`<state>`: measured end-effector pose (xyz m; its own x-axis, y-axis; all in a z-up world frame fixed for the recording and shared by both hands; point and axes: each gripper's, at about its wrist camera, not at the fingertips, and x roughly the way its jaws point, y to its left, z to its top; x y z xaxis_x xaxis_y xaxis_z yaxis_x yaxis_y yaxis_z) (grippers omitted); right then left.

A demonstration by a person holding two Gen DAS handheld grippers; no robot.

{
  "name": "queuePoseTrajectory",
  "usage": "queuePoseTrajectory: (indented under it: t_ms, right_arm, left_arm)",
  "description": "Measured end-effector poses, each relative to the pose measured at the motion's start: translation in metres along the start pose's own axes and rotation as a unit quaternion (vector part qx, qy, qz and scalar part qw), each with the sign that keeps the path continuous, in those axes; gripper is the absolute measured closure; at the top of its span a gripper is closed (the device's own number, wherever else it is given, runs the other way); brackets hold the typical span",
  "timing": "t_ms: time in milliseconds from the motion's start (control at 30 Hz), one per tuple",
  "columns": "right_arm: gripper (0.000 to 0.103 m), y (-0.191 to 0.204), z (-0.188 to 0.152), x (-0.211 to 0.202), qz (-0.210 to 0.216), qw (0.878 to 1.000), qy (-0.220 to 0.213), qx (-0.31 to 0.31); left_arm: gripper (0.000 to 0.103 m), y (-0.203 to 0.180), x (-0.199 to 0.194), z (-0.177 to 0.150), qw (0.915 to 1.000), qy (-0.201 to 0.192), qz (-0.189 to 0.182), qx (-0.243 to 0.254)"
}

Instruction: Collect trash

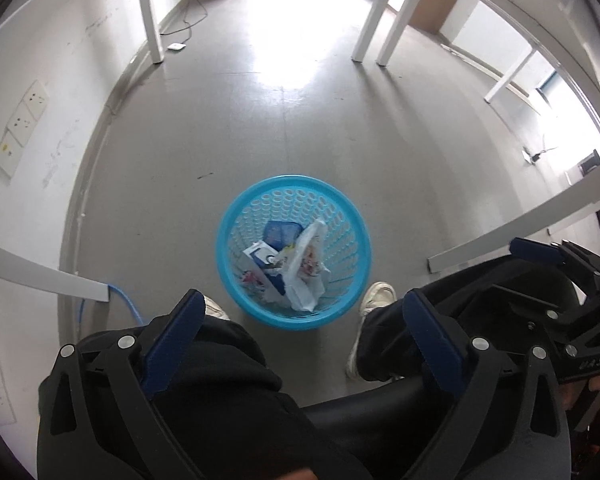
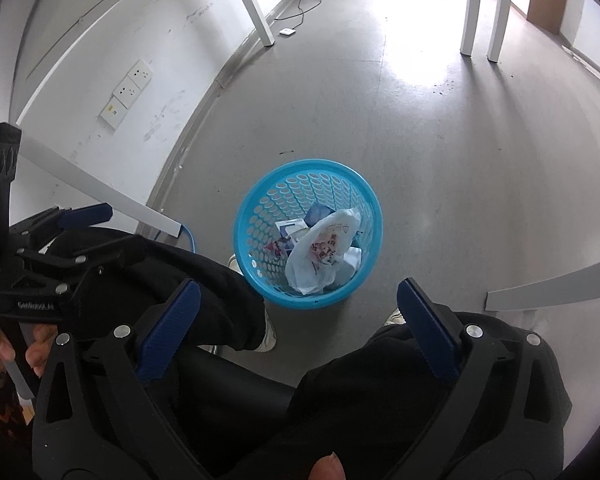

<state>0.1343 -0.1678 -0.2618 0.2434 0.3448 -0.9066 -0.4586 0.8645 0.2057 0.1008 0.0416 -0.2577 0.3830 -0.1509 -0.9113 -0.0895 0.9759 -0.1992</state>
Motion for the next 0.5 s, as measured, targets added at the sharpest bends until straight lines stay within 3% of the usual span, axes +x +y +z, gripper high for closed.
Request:
queuePoseTrajectory:
  t_ms: [300, 500]
  right_arm:
    - [0.009, -0.002, -0.001, -0.001, 0.005, 1.000, -0.001, 0.005]
    - [0.009, -0.002, -0.001, 0.002, 0.006, 1.000, 0.003, 0.005]
  left_arm:
    - [0.006, -0.013, -0.003, -0.003, 0.9989, -0.006, 0.035, 0.032]
    - [0.006, -0.010, -0.004, -0.002, 0.9987, 0.003, 0.044, 0.025]
